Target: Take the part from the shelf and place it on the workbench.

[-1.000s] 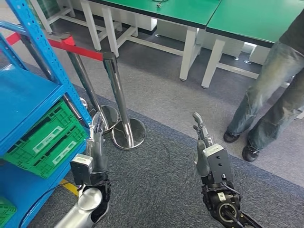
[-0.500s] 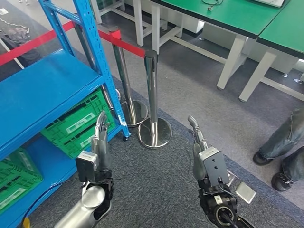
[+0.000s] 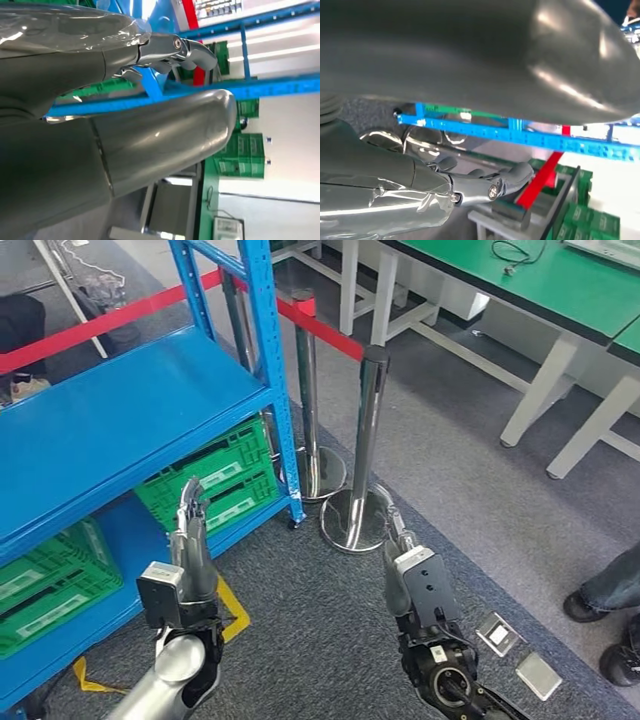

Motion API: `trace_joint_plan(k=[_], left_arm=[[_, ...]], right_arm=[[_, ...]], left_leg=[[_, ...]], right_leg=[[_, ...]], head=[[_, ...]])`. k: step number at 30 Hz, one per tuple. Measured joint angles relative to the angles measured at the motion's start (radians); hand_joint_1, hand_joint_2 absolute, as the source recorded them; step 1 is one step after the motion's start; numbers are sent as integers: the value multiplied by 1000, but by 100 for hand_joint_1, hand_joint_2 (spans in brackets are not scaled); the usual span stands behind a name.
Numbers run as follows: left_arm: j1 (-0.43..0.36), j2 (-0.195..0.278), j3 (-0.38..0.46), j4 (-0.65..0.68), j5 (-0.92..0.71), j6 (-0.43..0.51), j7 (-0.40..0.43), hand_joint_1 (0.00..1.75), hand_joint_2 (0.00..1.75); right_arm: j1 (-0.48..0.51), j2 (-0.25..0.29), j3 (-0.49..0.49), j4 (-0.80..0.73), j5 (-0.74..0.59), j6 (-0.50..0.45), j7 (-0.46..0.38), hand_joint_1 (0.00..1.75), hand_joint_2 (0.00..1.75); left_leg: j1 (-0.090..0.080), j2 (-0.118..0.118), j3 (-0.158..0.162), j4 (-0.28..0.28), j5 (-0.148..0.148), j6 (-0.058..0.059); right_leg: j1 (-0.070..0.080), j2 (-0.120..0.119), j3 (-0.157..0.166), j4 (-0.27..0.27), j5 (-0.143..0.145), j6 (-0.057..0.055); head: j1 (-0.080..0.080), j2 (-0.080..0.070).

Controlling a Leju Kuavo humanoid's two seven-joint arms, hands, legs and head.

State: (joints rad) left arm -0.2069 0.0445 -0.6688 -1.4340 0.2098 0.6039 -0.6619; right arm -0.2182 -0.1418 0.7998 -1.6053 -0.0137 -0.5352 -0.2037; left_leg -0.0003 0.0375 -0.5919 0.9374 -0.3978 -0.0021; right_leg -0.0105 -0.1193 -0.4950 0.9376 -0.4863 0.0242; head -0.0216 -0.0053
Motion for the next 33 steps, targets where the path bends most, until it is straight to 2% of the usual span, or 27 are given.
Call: trace_joint_plan(k=[2,4,5,6,7,8,9,10,11,12,13,15,16,17,19,20,21,22,23,25,26,27,28,30,31,32,33], left_arm=[[0,2,0,-3,0,0,0,0,0],[-1,2,0,-5,0,0,0,0,0],[0,2,0,-5,0,0,0,0,0],[1,3,0,-5,0,-1,0,0,0],[2,3,0,-5,0,-1,0,0,0],[3,4,0,-5,0,-1,0,0,0],[3,4,0,-5,0,-1,0,0,0],[3,4,0,-5,0,-1,0,0,0],[2,4,0,-5,0,-1,0,0,0],[2,4,0,-5,0,-1,0,0,0],[2,4,0,-5,0,-1,1,0,0],[4,5,0,-6,0,-1,1,0,0],[4,6,0,-6,0,-1,1,0,0],[2,7,0,-6,0,-1,1,0,0],[-3,8,0,-6,1,1,1,0,0],[-4,8,0,-6,1,2,2,0,0],[-4,9,0,-6,2,3,2,0,0],[-4,10,0,-6,3,4,2,0,0],[-4,11,0,-6,3,5,2,0,0],[-5,13,0,-6,4,9,2,0,0],[-7,13,0,-6,4,11,3,0,0],[-9,13,0,-7,3,12,4,0,0],[-10,14,0,-8,3,13,5,0,0],[-10,15,0,-9,5,14,6,0,0],[-10,16,0,-10,5,14,5,0,0],[-10,16,0,-10,6,14,4,0,0],[-10,16,0,-10,6,14,3,0,0]], right_arm=[[-1,1,1,1,0,0,-1,0,0],[0,1,1,3,0,-1,-1,0,0],[1,1,2,5,0,-1,-1,0,0],[3,1,4,7,0,-1,0,0,0],[4,1,5,9,0,-1,0,0,0],[5,1,6,11,0,-1,0,0,0],[4,1,7,12,0,-2,0,0,0],[4,1,8,13,0,-2,0,0,0],[3,1,8,13,0,-2,0,0,0],[3,2,9,14,0,-2,0,0,0],[2,2,10,14,0,-2,0,0,0],[1,3,12,15,0,-2,-1,0,0],[-1,4,12,15,0,-2,-1,0,0],[-2,6,13,15,0,-1,-2,0,0],[-3,8,13,17,0,5,-3,0,0],[-3,8,14,19,0,9,-3,0,0],[-3,9,14,21,0,13,-3,0,0],[-4,9,15,23,0,16,-3,0,0],[-4,9,15,25,0,19,-3,0,0],[-7,10,15,26,0,25,-3,0,0],[-10,11,15,26,0,27,-3,0,0],[-14,12,14,26,0,29,-3,0,0],[-17,12,15,27,0,30,-3,0,0],[-23,14,15,28,-1,28,-3,0,0],[-25,14,15,28,-1,27,-3,0,0],[-26,15,15,28,-1,25,-4,0,0],[-26,15,15,29,-1,24,-5,0,0]], left_leg=[[6,-21,6,-5,2,13],[7,-43,9,-6,2,21],[6,-56,10,-6,2,23],[5,-70,11,-5,2,23],[5,-85,12,-5,2,24],[4,-100,14,-5,1,23],[4,-115,17,-4,1,22],[3,-129,18,-4,0,20],[3,-142,17,-1,0,17],[4,-153,13,-1,1,12],[6,-164,9,-1,3,6],[10,-179,1,-1,8,-7],[8,-165,-5,10,1,-13],[7,-140,-21,41,-17,-17],[6,-78,-82,161,-79,-26],[9,-62,-119,232,-108,-30],[12,-55,-147,283,-122,-33],[14,-50,-156,299,-119,-36],[16,-44,-142,271,-97,-37],[16,-12,-64,127,-32,-36],[14,5,-28,59,-9,-32],[12,16,-5,16,3,-27],[9,18,2,-2,4,-21],[7,-4,1,-3,4,-8],[8,-15,2,-5,5,-2],[11,-25,5,-7,6,4],[14,-35,7,-9,7,9]], right_leg=[[-6,40,-20,52,-37,8],[-8,96,-85,191,-102,11],[-9,109,-122,265,-128,12],[-8,114,-149,312,-135,13],[-9,116,-158,318,-122,12],[-9,121,-146,280,-89,9],[-9,132,-119,210,-44,4],[-10,156,-88,134,-8,-1],[-11,178,-60,69,16,-5],[-11,195,-41,30,26,-8],[-10,201,-33,17,23,-10],[-10,181,-26,9,28,-18],[-12,168,-24,5,31,-23],[-15,155,-22,0,34,-29],[-15,126,-21,-4,36,-36],[-13,111,-22,-4,35,-38],[-13,96,-22,-4,34,-39],[-12,81,-22,-4,33,-38],[-12,67,-21,-4,32,-37],[-12,42,-17,-4,27,-31],[-9,33,-15,-3,24,-26],[-6,24,-13,-2,21,-21],[-3,16,-12,-2,18,-15],[-2,-2,-8,-3,13,-3],[-4,6,-9,4,4,3],[-7,26,-18,28,-13,7],[-8,54,-40,76,-41,10]], head=[[7,0],[22,0],[29,0],[34,0],[38,0],[42,0],[46,0],[49,0],[51,0],[51,0],[50,0],[49,0],[47,0],[40,0],[23,0],[15,0],[11,0],[8,0],[4,0],[-5,0],[-10,0],[-11,0],[-10,0],[-3,0],[1,0],[5,0],[12,0]])
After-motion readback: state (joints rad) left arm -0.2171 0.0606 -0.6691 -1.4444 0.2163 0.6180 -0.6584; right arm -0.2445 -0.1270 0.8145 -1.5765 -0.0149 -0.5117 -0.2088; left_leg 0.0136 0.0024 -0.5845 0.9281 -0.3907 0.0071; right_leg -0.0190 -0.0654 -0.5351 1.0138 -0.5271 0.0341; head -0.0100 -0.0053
